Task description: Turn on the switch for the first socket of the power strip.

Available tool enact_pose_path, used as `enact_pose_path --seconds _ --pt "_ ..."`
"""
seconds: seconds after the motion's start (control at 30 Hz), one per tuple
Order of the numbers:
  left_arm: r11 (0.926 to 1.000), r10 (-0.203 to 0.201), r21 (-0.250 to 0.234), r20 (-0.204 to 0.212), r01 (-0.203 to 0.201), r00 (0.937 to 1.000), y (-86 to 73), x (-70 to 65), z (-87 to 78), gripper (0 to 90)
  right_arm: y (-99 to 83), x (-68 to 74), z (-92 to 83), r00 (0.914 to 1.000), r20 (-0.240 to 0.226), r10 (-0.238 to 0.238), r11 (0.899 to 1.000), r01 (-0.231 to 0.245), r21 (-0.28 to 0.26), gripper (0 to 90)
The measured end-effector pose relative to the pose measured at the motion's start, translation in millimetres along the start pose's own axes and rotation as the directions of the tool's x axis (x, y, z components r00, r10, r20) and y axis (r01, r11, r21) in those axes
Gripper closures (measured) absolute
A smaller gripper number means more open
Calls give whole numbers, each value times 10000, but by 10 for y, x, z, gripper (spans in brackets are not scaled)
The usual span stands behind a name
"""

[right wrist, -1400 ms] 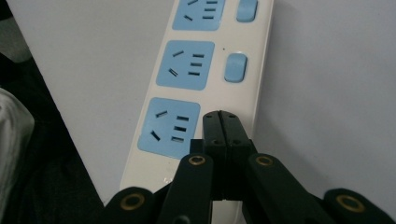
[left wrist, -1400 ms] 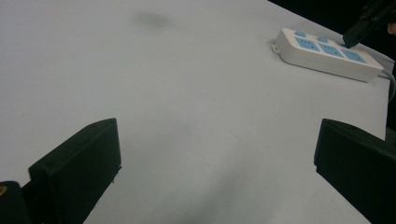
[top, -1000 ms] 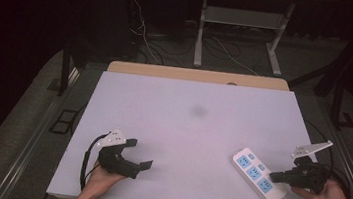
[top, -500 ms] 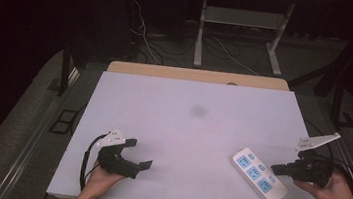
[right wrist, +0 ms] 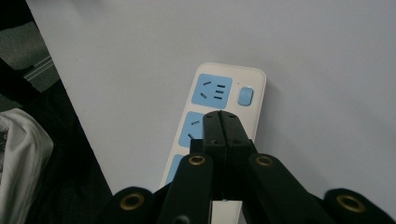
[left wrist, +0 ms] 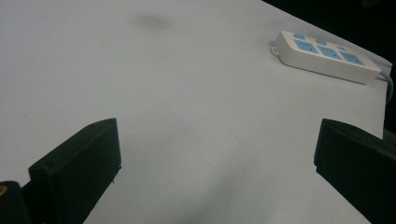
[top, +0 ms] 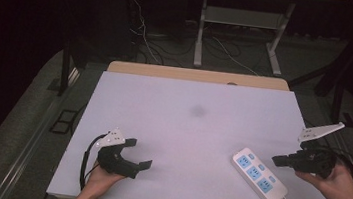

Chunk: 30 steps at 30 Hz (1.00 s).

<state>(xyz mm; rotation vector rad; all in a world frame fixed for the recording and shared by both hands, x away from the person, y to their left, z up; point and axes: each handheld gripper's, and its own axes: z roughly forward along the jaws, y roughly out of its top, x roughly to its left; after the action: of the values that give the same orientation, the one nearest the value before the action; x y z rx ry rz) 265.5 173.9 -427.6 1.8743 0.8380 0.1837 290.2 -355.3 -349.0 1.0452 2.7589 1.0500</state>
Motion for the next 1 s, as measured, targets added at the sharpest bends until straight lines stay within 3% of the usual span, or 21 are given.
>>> enact_pose_path --seconds 0.47,0.7,1.0 --pt "10000 43 -14 11 -43 10000 3 3 -8 0 232 -6 -41 9998 70 -178 9997 179 -170 900" --pt "10000 24 -53 7 -24 10000 3 2 -17 0 284 11 33 10000 75 -30 9975 36 -712 897" --pt "10000 18 -67 4 -18 10000 3 6 -24 0 202 53 275 9995 -178 279 9875 -303 -1549 896"
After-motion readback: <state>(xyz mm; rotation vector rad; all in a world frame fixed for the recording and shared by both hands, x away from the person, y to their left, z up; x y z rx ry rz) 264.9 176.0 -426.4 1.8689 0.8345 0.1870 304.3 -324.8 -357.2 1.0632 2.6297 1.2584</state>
